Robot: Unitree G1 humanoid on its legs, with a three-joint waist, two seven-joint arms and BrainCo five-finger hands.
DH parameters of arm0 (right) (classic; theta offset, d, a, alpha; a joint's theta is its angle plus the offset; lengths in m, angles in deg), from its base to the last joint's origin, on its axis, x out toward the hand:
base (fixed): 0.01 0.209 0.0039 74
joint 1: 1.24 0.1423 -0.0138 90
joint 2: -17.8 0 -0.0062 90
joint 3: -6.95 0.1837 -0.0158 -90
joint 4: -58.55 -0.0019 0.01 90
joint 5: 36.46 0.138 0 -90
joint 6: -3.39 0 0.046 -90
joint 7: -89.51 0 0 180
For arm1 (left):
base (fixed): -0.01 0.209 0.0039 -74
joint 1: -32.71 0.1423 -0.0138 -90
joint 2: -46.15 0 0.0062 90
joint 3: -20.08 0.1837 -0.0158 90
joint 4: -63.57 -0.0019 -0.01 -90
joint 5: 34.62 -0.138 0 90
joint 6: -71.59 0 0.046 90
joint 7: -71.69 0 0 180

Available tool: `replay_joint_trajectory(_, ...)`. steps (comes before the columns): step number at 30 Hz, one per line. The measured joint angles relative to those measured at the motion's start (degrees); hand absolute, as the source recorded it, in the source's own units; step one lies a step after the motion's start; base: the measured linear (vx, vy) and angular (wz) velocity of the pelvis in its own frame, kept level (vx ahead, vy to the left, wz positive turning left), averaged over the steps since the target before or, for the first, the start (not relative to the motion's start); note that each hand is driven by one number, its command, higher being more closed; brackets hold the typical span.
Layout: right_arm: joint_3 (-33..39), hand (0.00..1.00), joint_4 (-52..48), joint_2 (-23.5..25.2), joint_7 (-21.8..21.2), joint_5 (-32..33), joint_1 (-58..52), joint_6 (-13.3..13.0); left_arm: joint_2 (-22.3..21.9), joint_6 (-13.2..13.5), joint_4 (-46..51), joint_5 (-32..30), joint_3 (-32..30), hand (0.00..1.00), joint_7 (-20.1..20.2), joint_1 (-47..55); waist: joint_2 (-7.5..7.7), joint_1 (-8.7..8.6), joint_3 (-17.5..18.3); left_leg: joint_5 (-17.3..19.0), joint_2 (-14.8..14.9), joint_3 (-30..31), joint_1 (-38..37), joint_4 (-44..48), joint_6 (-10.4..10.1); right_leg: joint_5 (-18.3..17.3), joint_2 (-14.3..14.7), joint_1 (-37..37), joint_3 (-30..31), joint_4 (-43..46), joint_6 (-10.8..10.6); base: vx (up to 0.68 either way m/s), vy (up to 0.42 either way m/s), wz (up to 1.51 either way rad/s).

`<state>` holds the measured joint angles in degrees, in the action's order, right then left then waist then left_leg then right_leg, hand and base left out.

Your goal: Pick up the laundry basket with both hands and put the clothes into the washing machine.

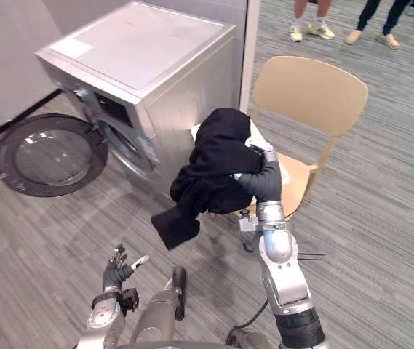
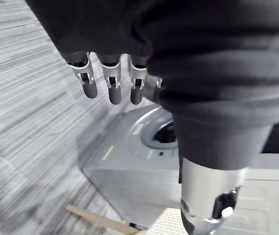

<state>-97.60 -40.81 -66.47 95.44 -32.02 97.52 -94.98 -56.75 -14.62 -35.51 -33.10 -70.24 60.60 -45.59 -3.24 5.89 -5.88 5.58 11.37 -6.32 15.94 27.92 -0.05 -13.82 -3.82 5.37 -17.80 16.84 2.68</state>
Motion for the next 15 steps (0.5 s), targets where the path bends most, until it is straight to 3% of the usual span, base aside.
replay_joint_trajectory(1,-0.19,1.0,1.53,-0.61,-0.46,0.0,0.37,0.14,0.66,0.3,0.28,-0.08,0.91,0.0,0.02,-0.75,0.19,-0.4,0.4,-0.33,-0.19,-0.68,-1.69,-2.39,-0.53,0.85,-0.22,0.03,-0.66,-1.07,-0.5,-0.12,0.132,0.59)
replay_joint_trajectory(2,-0.41,1.0,2.84,-1.76,-1.3,0.0,0.45,0.42,1.27,0.77,0.63,-0.99,2.46,0.0,0.4,-1.99,-0.11,-0.65,1.25,-1.45,-0.35,-0.98,-4.82,-9.5,-2.38,2.17,-0.24,0.08,-1.68,-2.91,-1.16,-0.1,0.153,0.7)
replay_joint_trajectory(3,-0.46,1.0,4.52,-3.44,-2.55,0.09,1.2,0.72,2.27,1.43,1.61,-2.99,5.02,0.0,1.1,-4.61,-1.01,-0.8,2.05,-3.47,-1.06,-0.47,-8.58,-20.59,-5.49,3.66,-0.06,0.75,-3.3,-4.35,-2.16,-0.1,0.176,0.66)
replay_joint_trajectory(4,-0.5,1.0,5.24,-3.92,-2.97,0.14,1.69,0.95,2.93,1.83,2.13,-3.86,6.02,0.0,1.1,-5.6,-0.99,-0.9,2.07,-3.91,-1.17,-0.14,-9.32,-23.4,-6.15,3.98,-0.04,1.12,-3.99,-4.43,-2.49,-0.1,0.204,0.57)
replay_joint_trajectory(5,-1.03,1.0,7.9,-3.67,-3.94,0.16,2.87,1.3,5.0,2.16,2.39,-5.12,7.92,0.0,1.17,-7.31,0.27,-1.17,2.25,-5.66,-1.59,0.24,-9.98,-26.7,-6.72,4.9,-0.44,1.51,-4.14,-4.96,-3.21,-0.1,0.179,0.29)
replay_joint_trajectory(6,-2.59,1.0,10.13,-3.37,-5.09,0.19,3.92,1.95,7.75,2.46,2.48,-6.41,9.73,0.0,1.38,-7.98,1.63,-1.13,3.05,-6.17,-2.4,0.26,-10.04,-27.54,-6.24,5.9,-0.75,1.33,-2.51,-6.21,-3.93,-0.09,0.167,0.19)
replay_joint_trajectory(8,-6.19,1.0,12.47,-3.02,-6.29,0.21,6.04,2.31,10.7,2.84,2.49,-7.41,11.64,0.0,2.39,-8.5,2.7,-1.15,3.7,-6.39,-3.64,0.03,-10.78,-27.66,-5.98,7.11,-1.41,-0.03,-2.04,-8.06,-4.93,-0.05,0.151,0.03)
replay_joint_trajectory(15,-15.52,1.0,15.83,-0.71,-8.63,0.7,13.73,2.39,14.88,3.95,2.55,-10.95,18.97,0.0,3.54,-15.65,2.7,-0.66,3.87,-7.79,-5.51,-0.09,-11.34,-28.28,-4.44,11.47,-2.07,-2.4,-1.27,-13.24,-5.91,-0.07,0.086,-0.01)
